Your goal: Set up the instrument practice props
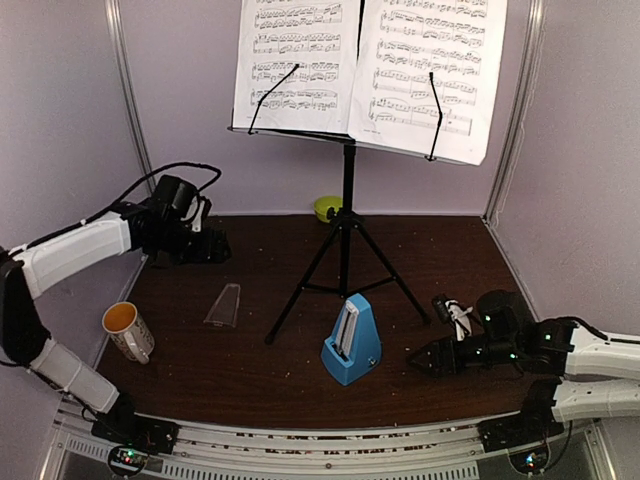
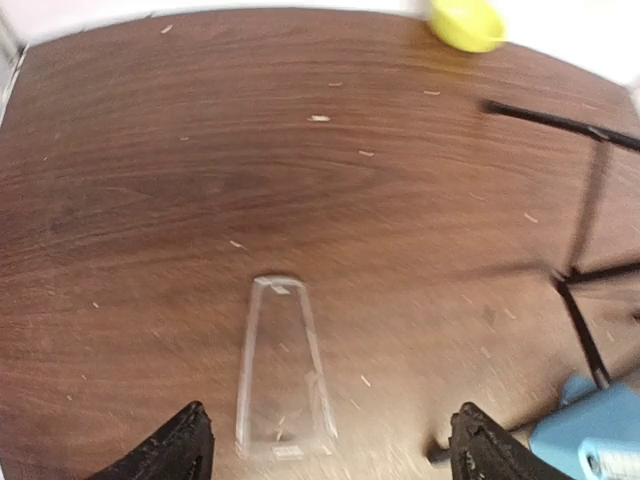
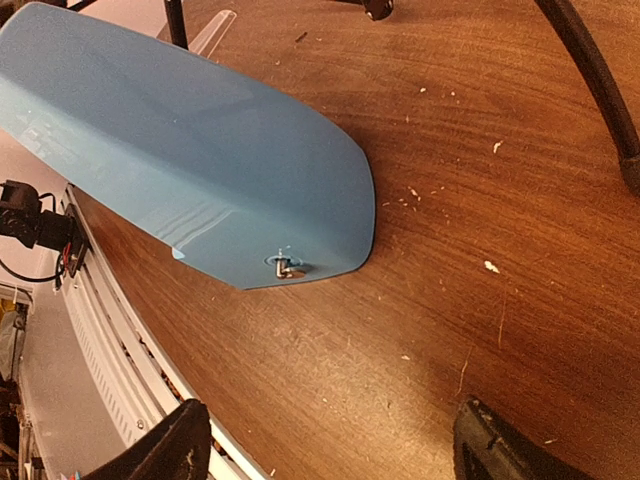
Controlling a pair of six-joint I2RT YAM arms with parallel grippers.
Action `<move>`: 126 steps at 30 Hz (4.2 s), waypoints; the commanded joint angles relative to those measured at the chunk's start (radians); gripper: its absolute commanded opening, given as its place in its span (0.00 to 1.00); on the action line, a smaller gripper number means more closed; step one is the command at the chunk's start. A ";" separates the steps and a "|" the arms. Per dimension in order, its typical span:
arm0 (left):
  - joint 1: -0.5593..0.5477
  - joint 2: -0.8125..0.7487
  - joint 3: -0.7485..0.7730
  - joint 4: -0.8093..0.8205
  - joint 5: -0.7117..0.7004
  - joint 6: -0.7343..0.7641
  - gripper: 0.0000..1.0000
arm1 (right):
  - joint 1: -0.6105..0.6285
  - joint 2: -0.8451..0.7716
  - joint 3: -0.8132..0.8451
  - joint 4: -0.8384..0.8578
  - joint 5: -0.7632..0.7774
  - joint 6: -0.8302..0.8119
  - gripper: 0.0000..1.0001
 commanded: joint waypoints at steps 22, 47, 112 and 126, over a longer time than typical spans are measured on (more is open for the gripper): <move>-0.593 -0.059 -0.332 0.541 -0.038 -0.062 0.49 | 0.007 0.454 0.071 0.454 -0.050 0.084 0.43; -0.672 0.306 -0.098 0.461 -0.006 -0.021 0.30 | -0.030 0.658 0.312 0.383 -0.015 0.039 0.36; -0.640 -0.294 -0.226 0.399 -0.685 -0.178 0.98 | 0.168 0.434 0.349 0.257 0.360 -0.159 0.70; -0.639 -0.295 -0.226 0.376 -0.675 -0.159 0.98 | 0.168 0.370 0.319 0.263 0.322 -0.161 0.76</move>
